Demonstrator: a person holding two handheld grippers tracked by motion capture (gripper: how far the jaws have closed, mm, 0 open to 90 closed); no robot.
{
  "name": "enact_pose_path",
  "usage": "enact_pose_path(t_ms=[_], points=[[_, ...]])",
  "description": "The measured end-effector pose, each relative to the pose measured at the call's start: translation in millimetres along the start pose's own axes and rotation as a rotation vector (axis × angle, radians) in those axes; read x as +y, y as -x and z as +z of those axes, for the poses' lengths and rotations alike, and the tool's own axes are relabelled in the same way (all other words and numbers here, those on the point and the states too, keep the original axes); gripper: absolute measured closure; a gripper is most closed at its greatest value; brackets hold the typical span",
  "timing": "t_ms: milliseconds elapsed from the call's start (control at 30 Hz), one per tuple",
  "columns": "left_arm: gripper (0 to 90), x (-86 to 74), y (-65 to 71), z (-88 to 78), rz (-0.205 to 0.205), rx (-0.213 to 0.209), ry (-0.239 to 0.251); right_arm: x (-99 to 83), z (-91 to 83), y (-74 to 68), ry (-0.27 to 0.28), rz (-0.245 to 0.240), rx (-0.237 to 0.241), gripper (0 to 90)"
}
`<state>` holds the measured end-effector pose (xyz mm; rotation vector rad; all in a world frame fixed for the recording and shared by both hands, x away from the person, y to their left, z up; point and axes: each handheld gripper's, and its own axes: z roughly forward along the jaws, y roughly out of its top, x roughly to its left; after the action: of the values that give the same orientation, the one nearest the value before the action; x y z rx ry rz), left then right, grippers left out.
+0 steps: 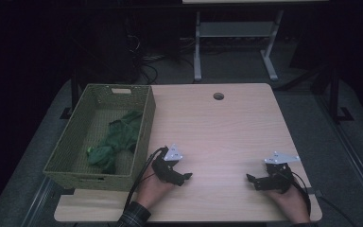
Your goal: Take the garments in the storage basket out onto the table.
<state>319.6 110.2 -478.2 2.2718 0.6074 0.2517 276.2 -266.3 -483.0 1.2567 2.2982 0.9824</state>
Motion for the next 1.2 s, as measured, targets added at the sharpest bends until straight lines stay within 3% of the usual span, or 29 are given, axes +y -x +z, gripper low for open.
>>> enact_pose_path(t_ms=[833,1200], points=[[13.9,5.5,-1.6,-2.0,-0.028,0.006,-0.004,0.0,0.0,0.1,0.0,-0.001,0.0,5.5],[13.9,16.8,1.4,-12.9,-0.012,0.018,-0.01,0.0,0.0,0.0,0.0,0.0,0.0,5.5]])
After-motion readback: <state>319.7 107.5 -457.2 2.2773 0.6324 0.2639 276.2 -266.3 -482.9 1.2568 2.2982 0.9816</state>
